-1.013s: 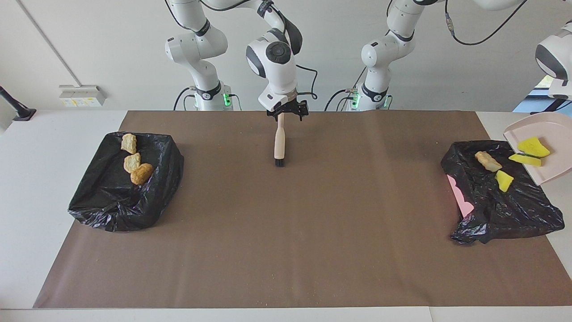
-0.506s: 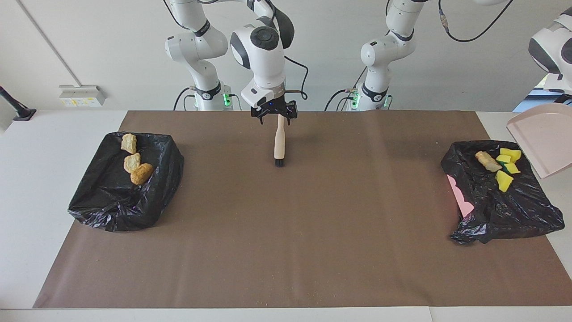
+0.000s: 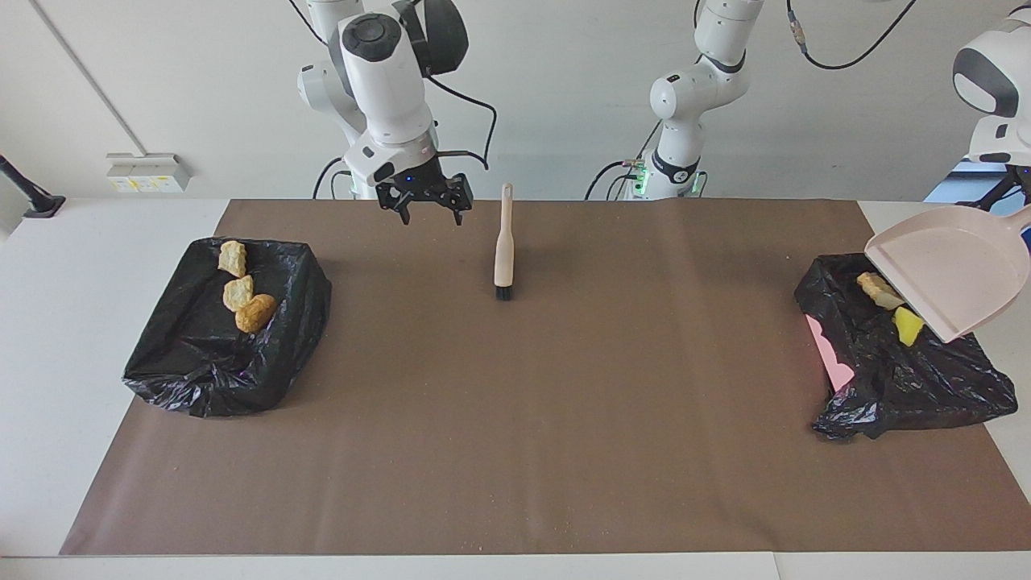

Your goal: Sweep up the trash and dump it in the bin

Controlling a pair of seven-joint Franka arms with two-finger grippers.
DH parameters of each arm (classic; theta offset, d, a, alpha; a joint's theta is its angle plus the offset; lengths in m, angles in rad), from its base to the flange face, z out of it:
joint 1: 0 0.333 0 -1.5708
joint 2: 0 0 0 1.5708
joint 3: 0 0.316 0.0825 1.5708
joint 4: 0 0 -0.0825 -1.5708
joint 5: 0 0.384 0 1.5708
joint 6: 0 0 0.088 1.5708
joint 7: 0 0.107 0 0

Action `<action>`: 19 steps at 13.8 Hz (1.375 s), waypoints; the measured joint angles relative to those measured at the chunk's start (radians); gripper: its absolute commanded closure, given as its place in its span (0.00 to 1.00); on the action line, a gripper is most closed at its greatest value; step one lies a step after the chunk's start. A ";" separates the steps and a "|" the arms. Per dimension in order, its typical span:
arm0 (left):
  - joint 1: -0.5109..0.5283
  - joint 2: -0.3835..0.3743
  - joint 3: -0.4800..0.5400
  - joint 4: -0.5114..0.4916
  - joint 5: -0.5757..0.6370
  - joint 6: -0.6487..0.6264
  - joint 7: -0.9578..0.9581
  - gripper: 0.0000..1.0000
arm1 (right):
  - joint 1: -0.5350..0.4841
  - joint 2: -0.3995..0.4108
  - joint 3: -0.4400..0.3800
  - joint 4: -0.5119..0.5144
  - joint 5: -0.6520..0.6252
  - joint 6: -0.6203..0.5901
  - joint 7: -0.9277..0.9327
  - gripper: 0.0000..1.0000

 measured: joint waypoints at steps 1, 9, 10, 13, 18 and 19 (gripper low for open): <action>0.000 -0.002 0.000 -0.011 -0.064 -0.005 -0.022 1.00 | -0.002 -0.003 -0.036 0.022 -0.007 -0.014 -0.035 0.00; -0.269 -0.020 -0.011 -0.218 -0.343 -0.010 -0.758 1.00 | -0.065 -0.003 -0.169 0.144 -0.140 -0.084 -0.223 0.00; -0.315 -0.019 -0.012 -0.227 -0.370 -0.009 -0.867 1.00 | -0.066 -0.003 -0.193 0.172 -0.140 -0.112 -0.270 0.00; -0.494 0.003 -0.014 -0.242 -0.432 0.025 -1.271 1.00 | -0.069 0.003 -0.243 0.264 -0.140 -0.209 -0.362 0.00; -0.770 0.119 -0.016 -0.209 -0.536 0.193 -1.803 1.00 | -0.079 0.062 -0.244 0.356 -0.139 -0.267 -0.368 0.00; -0.814 0.151 -0.015 -0.178 -0.547 0.207 -1.880 1.00 | -0.079 0.068 -0.243 0.360 -0.139 -0.266 -0.368 0.00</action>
